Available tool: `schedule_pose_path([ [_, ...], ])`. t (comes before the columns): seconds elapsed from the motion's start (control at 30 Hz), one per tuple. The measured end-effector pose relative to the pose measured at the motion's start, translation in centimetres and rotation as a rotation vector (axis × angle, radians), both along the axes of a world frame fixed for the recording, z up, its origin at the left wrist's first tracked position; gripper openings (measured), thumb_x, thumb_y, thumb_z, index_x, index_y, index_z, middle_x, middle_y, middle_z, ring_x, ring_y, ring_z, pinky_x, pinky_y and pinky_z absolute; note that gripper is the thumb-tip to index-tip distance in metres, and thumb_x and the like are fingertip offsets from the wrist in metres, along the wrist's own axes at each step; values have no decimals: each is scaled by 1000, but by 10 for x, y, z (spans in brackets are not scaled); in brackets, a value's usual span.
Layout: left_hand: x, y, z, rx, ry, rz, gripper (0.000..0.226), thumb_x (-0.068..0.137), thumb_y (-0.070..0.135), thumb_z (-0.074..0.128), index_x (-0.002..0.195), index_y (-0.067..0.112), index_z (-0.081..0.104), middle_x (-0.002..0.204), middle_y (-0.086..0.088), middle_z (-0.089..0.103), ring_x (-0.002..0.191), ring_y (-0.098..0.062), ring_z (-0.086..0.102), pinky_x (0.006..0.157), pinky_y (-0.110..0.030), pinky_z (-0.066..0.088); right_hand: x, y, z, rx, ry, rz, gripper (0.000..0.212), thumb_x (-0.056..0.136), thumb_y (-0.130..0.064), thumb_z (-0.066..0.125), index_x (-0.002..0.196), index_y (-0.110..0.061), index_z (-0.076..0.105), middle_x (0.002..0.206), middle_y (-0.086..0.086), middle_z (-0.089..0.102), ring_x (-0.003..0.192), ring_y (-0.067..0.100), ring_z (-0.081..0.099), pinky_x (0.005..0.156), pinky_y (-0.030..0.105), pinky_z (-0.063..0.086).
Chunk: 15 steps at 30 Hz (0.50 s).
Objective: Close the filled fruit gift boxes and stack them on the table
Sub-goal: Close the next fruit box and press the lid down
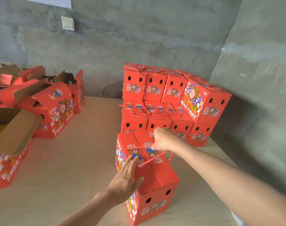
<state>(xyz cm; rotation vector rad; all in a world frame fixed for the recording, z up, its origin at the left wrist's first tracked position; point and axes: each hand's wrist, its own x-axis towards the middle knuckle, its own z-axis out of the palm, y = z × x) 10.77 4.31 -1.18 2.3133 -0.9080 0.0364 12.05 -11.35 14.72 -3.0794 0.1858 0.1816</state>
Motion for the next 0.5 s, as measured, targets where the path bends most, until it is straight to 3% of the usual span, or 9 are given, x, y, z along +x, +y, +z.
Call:
schedule_pose_path([
  [0.07,-5,-1,0,-57,-13,36,75,98,34,41,147,18,-13,156,9,-9,143,-6,-13,114,-17,0,-1,7,-1,-120,99,47,32,81,-17,67,59,-11,44,57,1,51,53,17,47,45,23,31],
  [0.17,-21,-6,7,-189,-33,39,75,95,19,47,146,37,-5,155,8,7,145,-12,10,116,-25,17,16,13,25,479,-8,-154,26,85,-20,60,62,-10,54,42,-5,49,44,13,42,48,22,34],
  [0.23,-32,-13,17,-121,-156,25,68,84,9,66,139,38,39,147,-13,30,137,-29,34,106,-30,38,22,14,43,768,-88,-273,24,89,-16,56,66,-8,54,51,0,47,42,15,39,54,26,41],
  [0.27,-33,-16,22,-153,-221,34,61,69,2,79,119,32,63,134,-24,46,124,-38,50,94,-34,49,23,12,52,824,-111,-300,24,89,-14,55,67,-8,53,49,1,46,39,14,38,53,26,43],
  [0.3,-32,-21,27,-193,-253,44,54,56,-3,86,99,28,74,121,-30,56,111,-43,58,84,-37,53,23,11,59,853,-127,-313,23,90,-13,55,68,-7,53,43,-1,45,35,12,37,49,25,43],
  [0.33,-30,-25,36,-217,-269,38,48,56,-5,86,92,26,76,120,-31,56,111,-44,57,87,-36,51,22,8,68,874,-142,-321,22,90,-12,55,69,-7,54,36,-4,44,32,10,36,46,22,43],
  [0.37,-29,-28,53,-230,-224,19,40,69,-1,79,99,26,75,132,-29,47,125,-40,47,99,-31,43,23,5,78,884,-165,-327,22,90,-12,55,70,-6,54,31,-6,42,29,9,34,44,21,41],
  [0.43,-20,-34,74,-268,-124,-56,31,94,25,55,124,32,60,153,-12,13,144,-14,1,113,-17,11,26,-4,105,891,-240,-337,22,90,-12,56,69,-6,54,29,-7,40,26,8,33,43,20,39],
  [0.5,-4,-44,95,-280,-31,-132,51,87,57,51,134,38,47,156,-1,-7,135,-2,-22,116,-27,3,30,-15,135,894,-342,-335,23,89,-11,55,67,-7,52,28,-6,39,24,8,31,41,19,35],
])
